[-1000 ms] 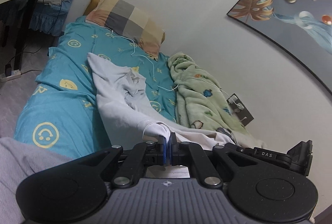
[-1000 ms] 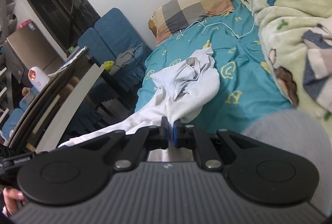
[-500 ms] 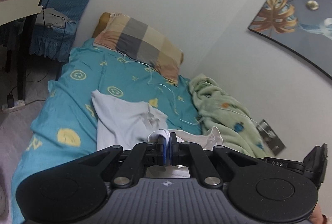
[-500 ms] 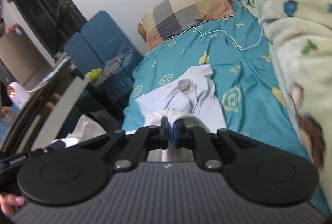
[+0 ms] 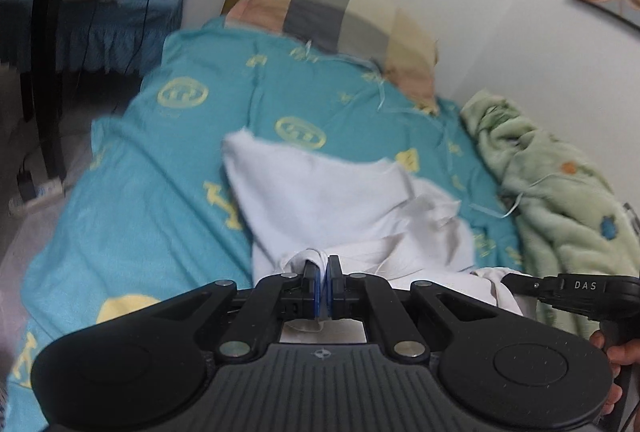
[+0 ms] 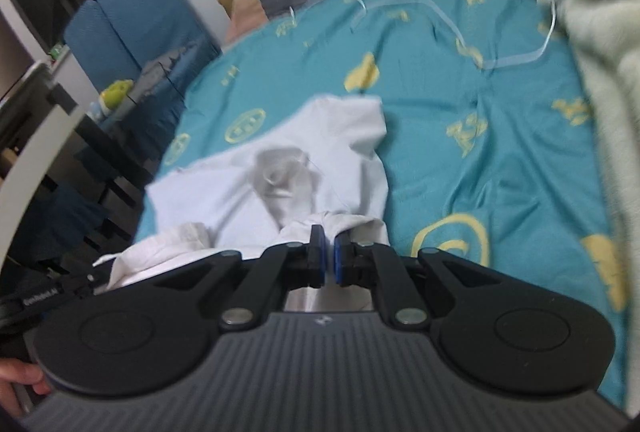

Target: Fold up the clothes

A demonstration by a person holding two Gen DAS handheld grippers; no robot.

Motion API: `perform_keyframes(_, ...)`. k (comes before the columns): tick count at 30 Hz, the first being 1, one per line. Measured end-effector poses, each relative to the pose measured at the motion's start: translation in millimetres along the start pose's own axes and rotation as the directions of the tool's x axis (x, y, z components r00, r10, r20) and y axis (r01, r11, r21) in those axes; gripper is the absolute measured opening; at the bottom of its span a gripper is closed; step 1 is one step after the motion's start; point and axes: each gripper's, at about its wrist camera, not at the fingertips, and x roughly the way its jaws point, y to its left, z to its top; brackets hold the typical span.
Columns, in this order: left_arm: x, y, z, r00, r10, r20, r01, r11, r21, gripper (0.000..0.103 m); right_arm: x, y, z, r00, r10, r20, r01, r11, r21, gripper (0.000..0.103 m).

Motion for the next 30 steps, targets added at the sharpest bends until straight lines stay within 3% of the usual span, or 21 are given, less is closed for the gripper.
perform_keyframes(5, 29.0, 14.1, -11.0, 0.998, 0.012, -0.065, -0.012, 1.000, 0.002, 0.004, 33.4, -8.3, -5.5, 0.997, -0.031, -0.078, 0.028, 0.999, -0.031, 0.008)
perform_keyframes(11, 13.5, 10.1, -11.6, 0.998, 0.005, -0.056, -0.005, 1.000, -0.001, 0.007, 26.4, -6.7, -4.8, 0.997, -0.021, -0.073, 0.020, 1.000, -0.007, 0.010)
perform_keyframes(14, -6.4, 2.2, -11.6, 0.999, 0.011, -0.035, -0.011, 1.000, 0.018, 0.024, 13.0, -2.6, -4.6, 0.998, -0.020, -0.067, 0.021, 1.000, 0.010, 0.011)
perform_keyframes(16, -24.7, -3.6, -13.1, 1.000, 0.019, -0.011, -0.019, 0.999, 0.032, 0.042, 1.0, 0.8, -7.2, 0.998, -0.007, -0.064, 0.009, 0.999, 0.032, 0.012)
perform_keyframes(18, -44.2, -8.1, -15.7, 1.000, 0.023, 0.013, -0.023, 0.999, 0.036, 0.050, -12.6, 4.4, -12.0, 0.998, 0.000, -0.055, 0.004, 0.998, 0.059, 0.017)
perform_keyframes(19, -54.8, -8.7, -18.5, 1.000, 0.016, 0.020, -0.017, 0.999, 0.028, 0.057, -20.1, 6.4, -15.2, 0.999, 0.001, -0.048, 0.003, 0.997, 0.073, 0.025)
perform_keyframes(20, -65.6, -9.2, -21.5, 1.000, 0.009, 0.027, -0.010, 1.000, 0.020, 0.061, -27.8, 8.6, -18.7, 0.999, 0.001, -0.042, 0.002, 0.997, 0.083, 0.035)
perform_keyframes(23, -97.3, -8.6, -34.9, 0.999, 0.002, 0.052, 0.000, 1.000, -0.028, 0.070, -52.4, 13.8, -30.6, 1.000, 0.000, -0.013, 0.002, 0.994, 0.108, 0.049)
perform_keyframes(26, -121.5, -7.7, -51.0, 0.999, -0.023, 0.046, 0.028, 0.994, -0.102, 0.077, -76.6, 15.8, -45.0, 1.000, 0.004, 0.018, -0.006, 0.989, 0.147, 0.053)
perform_keyframes(30, -141.2, -6.5, -79.9, 0.996, -0.086, 0.014, 0.087, 0.972, -0.220, 0.078, -91.5, -1.6, -77.9, 0.999, 0.033, -0.009, -0.028, 0.939, 0.343, 0.053)
